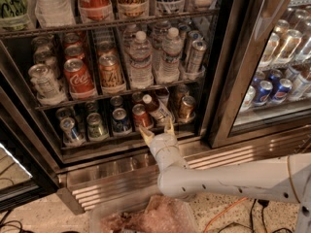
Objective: Pick blue plastic bottle from bottom shelf of fridge
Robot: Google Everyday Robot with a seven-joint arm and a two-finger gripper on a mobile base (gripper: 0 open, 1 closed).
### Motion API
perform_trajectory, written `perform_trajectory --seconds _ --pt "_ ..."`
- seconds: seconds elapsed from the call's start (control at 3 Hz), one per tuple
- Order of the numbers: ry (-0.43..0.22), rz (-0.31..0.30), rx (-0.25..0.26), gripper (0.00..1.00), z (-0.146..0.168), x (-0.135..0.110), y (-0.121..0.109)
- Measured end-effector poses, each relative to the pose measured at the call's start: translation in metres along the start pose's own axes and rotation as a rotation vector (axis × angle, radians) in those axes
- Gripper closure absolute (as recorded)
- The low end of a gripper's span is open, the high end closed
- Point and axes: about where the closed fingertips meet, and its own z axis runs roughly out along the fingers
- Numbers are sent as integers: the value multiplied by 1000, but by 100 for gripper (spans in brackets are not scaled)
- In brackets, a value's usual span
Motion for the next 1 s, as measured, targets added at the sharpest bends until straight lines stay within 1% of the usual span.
perform_trajectory --seconds 0.33,1.0 --pt "15 -21 8 24 5 9 -2" --pt "10 -71 39 36 19 16 -13"
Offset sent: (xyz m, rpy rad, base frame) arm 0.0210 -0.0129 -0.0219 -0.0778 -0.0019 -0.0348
